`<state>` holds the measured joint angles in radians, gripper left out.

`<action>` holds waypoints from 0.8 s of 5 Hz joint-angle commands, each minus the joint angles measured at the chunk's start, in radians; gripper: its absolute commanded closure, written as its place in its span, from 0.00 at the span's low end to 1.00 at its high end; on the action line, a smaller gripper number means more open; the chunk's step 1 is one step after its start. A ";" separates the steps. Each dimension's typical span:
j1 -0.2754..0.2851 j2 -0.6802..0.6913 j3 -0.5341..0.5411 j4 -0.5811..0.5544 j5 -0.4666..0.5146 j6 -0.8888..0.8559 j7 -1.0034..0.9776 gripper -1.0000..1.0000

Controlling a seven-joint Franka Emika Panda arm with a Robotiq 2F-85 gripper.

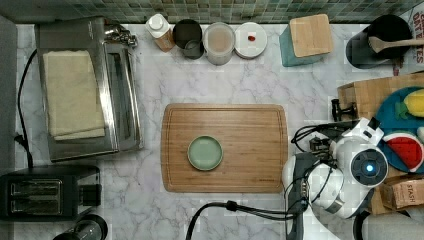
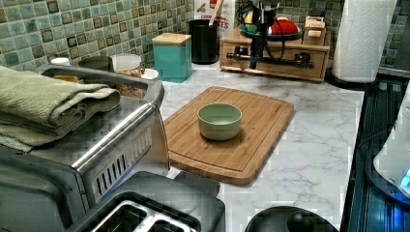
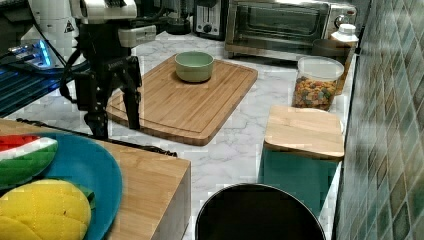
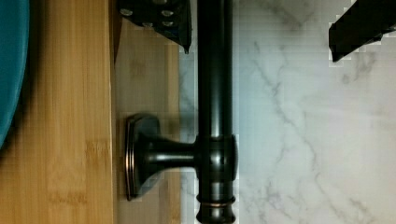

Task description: Open the drawer.

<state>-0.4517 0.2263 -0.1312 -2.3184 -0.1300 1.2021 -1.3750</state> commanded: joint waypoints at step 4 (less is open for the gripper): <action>0.054 -0.033 0.063 -0.026 0.040 -0.208 0.122 0.00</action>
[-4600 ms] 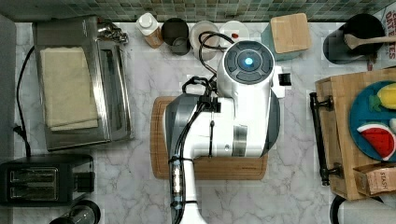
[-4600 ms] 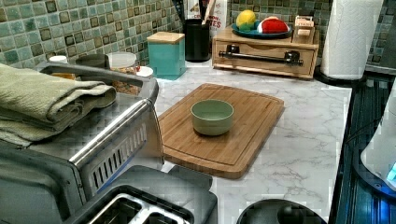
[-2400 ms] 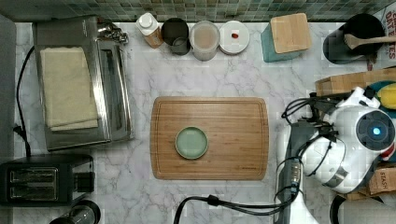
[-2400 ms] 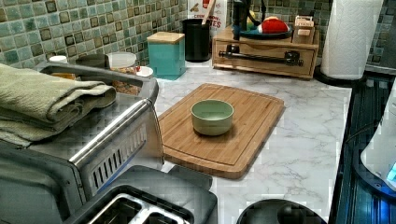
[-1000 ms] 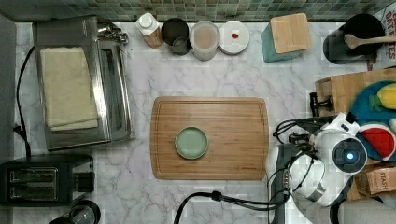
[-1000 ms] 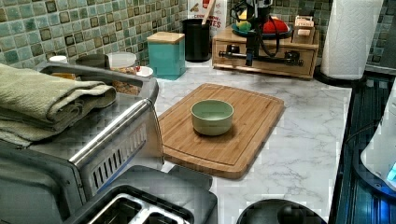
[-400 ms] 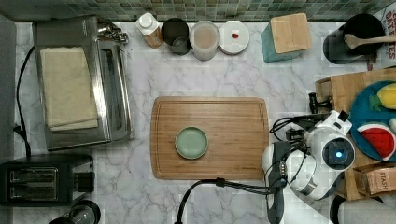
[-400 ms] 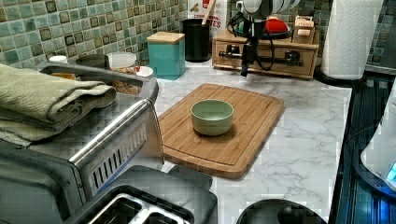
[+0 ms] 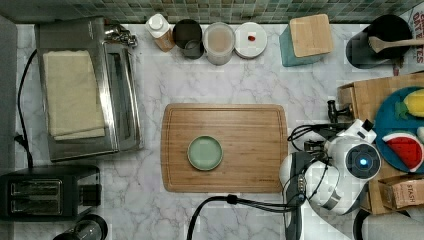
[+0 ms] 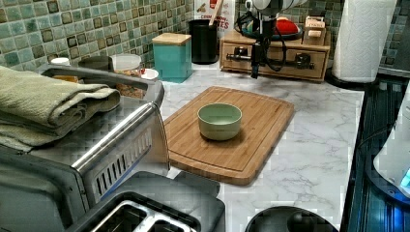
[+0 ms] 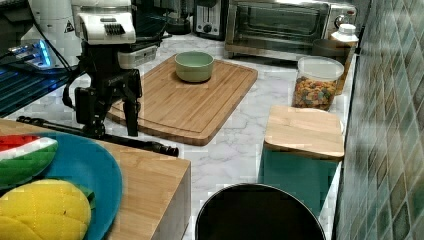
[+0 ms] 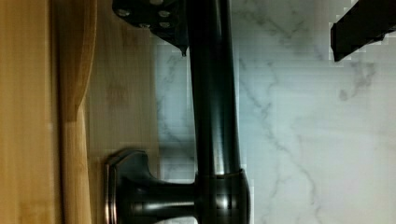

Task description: Open the drawer.

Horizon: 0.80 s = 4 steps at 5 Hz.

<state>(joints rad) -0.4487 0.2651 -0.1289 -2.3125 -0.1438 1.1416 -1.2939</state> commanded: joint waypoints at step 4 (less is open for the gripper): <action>0.253 -0.138 0.198 -0.302 0.017 0.073 0.378 0.00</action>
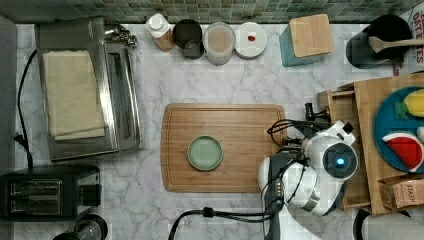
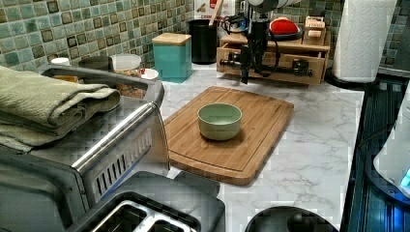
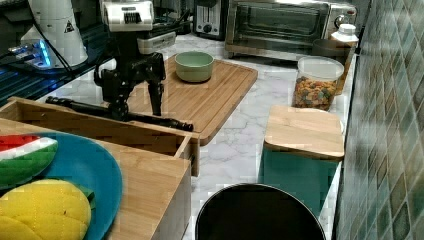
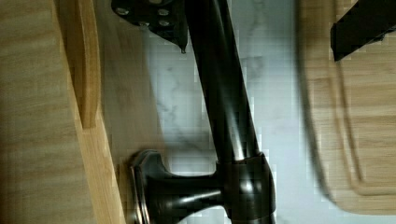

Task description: Open the drawer.

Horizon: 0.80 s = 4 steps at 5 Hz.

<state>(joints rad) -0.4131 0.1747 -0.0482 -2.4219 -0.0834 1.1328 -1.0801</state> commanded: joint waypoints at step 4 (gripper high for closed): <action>0.278 -0.108 0.258 -0.217 0.077 0.016 0.317 0.00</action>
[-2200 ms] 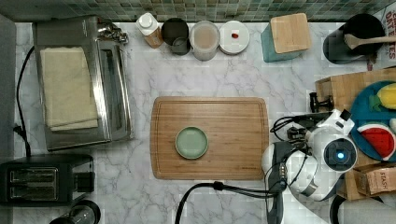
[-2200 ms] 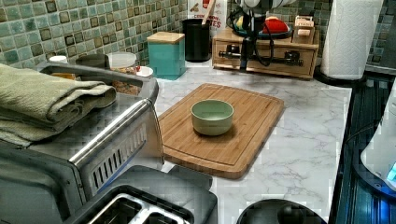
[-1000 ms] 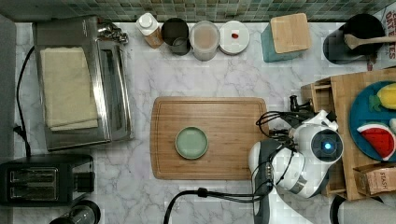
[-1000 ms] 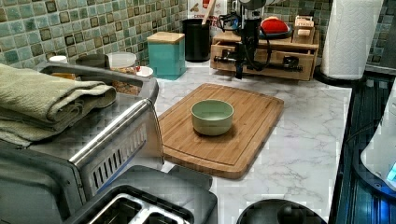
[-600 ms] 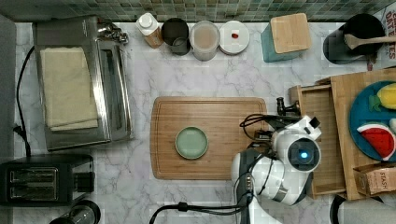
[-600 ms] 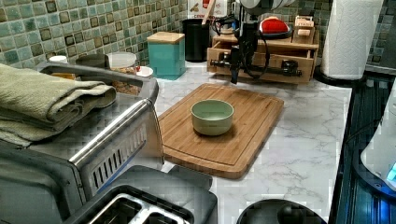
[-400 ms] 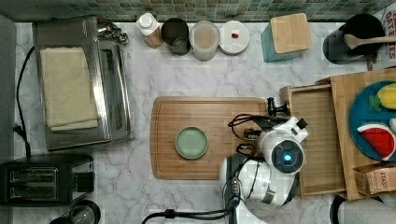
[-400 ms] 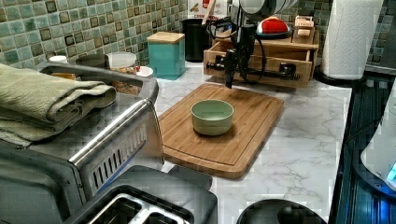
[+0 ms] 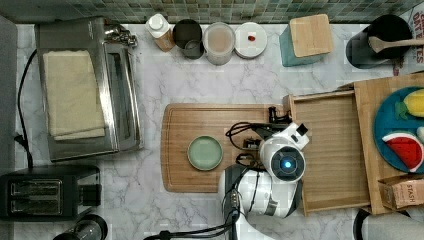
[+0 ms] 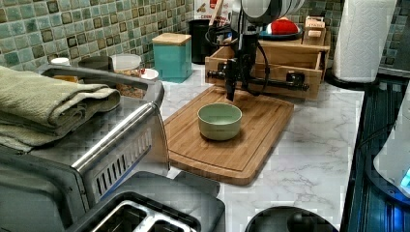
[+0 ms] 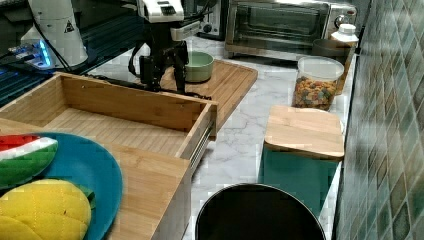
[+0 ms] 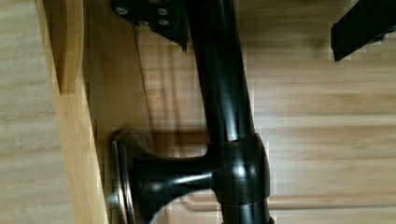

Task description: Open the drawer.

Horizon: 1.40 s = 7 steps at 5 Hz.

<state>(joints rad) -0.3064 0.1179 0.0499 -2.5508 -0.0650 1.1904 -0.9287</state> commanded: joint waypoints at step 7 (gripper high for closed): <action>0.346 -0.024 0.055 -0.031 0.105 -0.053 0.292 0.00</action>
<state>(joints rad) -0.2126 0.1028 -0.0085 -2.5527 -0.0177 1.1836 -0.7075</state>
